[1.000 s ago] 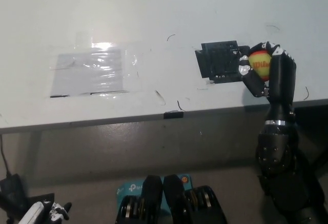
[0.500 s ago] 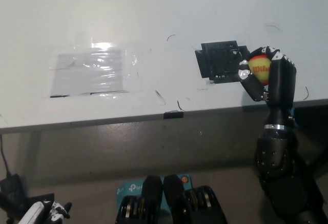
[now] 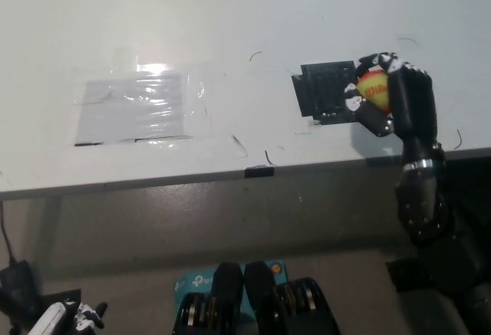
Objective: The robot uses right hand to squeeze a small tennis ball placed on the black area of the table
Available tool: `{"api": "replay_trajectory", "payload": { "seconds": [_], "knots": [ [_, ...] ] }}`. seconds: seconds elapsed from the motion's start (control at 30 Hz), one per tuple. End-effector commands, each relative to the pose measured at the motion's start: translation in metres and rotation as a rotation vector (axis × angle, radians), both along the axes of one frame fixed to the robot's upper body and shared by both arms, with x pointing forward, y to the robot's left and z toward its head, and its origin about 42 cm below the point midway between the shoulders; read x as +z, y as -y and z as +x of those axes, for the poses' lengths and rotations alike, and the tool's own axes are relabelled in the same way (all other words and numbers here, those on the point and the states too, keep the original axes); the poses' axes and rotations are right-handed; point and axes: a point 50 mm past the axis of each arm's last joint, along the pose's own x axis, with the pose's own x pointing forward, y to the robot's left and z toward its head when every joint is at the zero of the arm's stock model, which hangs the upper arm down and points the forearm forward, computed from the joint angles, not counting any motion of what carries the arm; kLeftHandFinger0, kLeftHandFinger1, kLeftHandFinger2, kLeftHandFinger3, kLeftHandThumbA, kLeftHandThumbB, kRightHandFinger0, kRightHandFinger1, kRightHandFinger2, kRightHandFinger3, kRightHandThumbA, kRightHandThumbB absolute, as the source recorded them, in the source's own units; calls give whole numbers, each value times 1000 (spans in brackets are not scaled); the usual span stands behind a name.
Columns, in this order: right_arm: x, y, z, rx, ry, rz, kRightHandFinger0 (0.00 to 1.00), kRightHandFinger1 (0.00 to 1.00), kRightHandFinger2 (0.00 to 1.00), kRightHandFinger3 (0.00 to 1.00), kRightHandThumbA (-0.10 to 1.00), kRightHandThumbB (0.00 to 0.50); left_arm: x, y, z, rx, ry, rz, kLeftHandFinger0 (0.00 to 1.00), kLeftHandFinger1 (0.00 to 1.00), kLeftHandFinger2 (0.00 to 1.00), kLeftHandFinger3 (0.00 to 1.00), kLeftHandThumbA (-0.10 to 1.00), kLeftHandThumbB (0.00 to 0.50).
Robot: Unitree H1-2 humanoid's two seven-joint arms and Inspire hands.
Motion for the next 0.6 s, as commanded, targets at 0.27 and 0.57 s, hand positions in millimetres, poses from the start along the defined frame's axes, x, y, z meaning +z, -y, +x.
{"api": "replay_trajectory", "payload": {
  "seconds": [0.27, 0.57],
  "knots": [
    [17, -16, 40, -28, -199, -223, 90, 294, 540, 611, -100, 80, 9, -2, 7, -21, 34, 19, 168, 119, 304, 371, 682, 476],
    [3, -26, 36, -67, -367, -270, 701, 1000, 1000, 1000, -73, 55, 11, -2, 9, -23, 32, 18, 182, 127, 318, 394, 675, 467]
  ]
}}
